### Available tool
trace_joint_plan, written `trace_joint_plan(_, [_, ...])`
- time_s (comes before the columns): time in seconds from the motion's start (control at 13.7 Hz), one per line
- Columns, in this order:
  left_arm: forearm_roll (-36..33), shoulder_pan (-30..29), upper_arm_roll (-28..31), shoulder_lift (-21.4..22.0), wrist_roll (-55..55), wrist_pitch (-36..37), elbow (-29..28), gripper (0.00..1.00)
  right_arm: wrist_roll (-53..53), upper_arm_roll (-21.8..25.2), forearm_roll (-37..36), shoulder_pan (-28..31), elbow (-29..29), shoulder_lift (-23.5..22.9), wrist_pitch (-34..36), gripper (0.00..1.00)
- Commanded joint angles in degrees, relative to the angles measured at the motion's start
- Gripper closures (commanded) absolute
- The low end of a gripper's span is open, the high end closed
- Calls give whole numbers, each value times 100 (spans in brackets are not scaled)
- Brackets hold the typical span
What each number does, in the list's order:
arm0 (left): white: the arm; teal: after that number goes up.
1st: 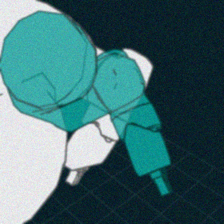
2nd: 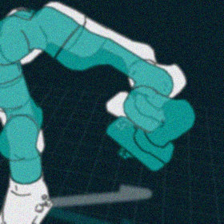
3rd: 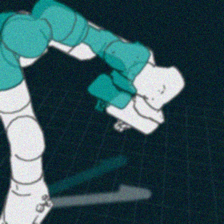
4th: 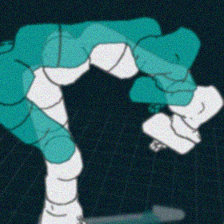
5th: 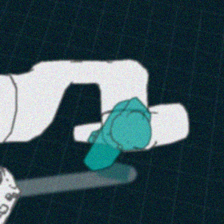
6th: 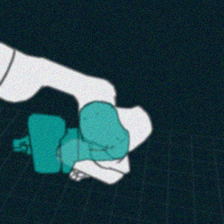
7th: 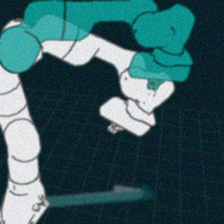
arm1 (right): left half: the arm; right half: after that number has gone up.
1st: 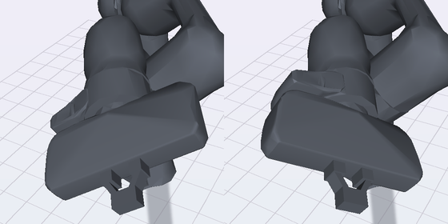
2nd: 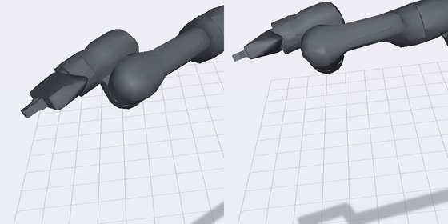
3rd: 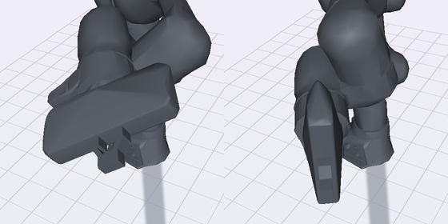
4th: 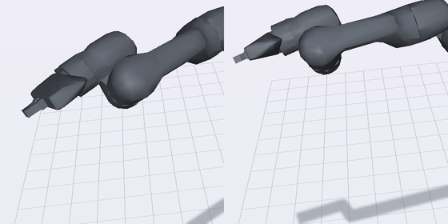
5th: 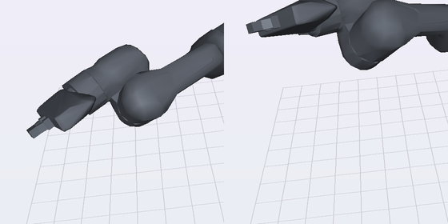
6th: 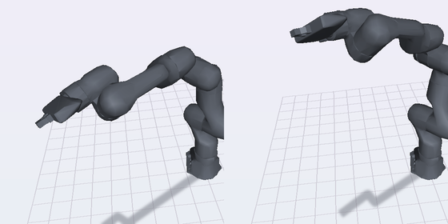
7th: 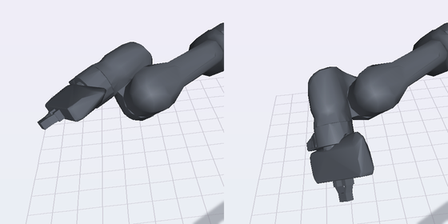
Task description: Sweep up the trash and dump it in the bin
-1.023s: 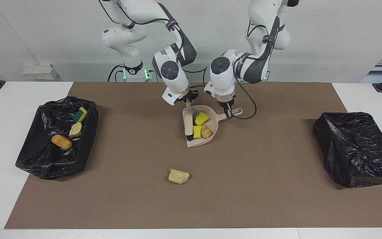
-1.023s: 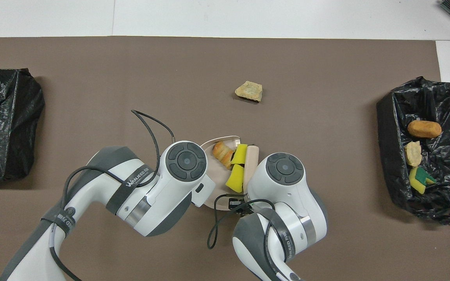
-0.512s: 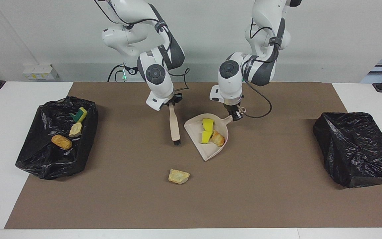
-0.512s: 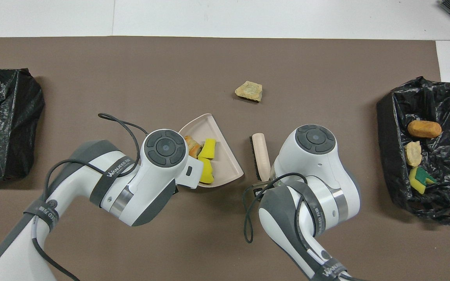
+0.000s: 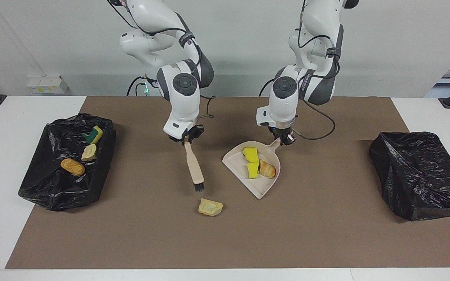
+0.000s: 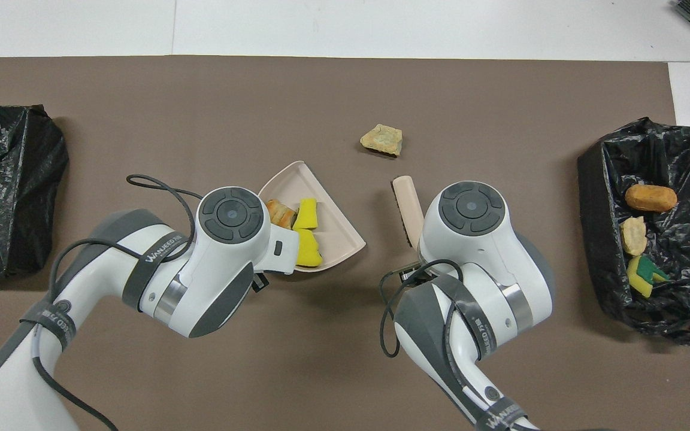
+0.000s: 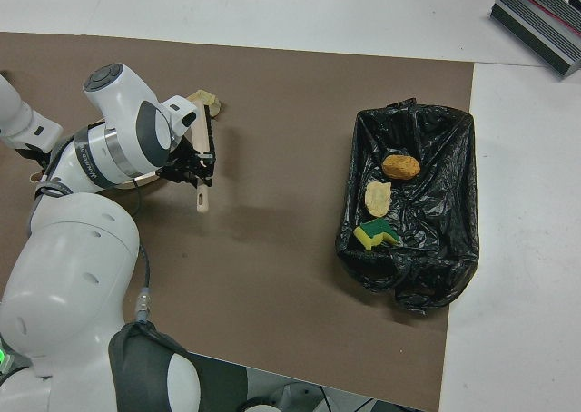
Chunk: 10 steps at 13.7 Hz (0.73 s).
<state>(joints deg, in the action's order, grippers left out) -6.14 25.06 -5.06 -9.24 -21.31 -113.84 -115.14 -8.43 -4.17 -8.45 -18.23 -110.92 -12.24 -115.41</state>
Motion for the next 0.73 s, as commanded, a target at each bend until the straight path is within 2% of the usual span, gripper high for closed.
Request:
trace_joint_plan(0.0, [60, -62, -30, -60, 83, 19, 149, 100, 131, -66, -682, 109, 903, -786, -8, 100])
trace_joint_plan(0.29, [60, -62, -30, -131, 83, 160, 247, 100, 131, -66, -1150, 145, 1984, -1640, 53, 100])
trace_joint_plan(0.51, [60, -10, -30, -113, 83, 309, 238, 100, 149, -66, -1308, 75, 2442, -2053, 141, 100])
trace_joint_plan(0.66, [60, 8, -30, -105, 83, 362, 238, 100, 228, -110, -1309, 57, 2443, -2072, 150, 100])
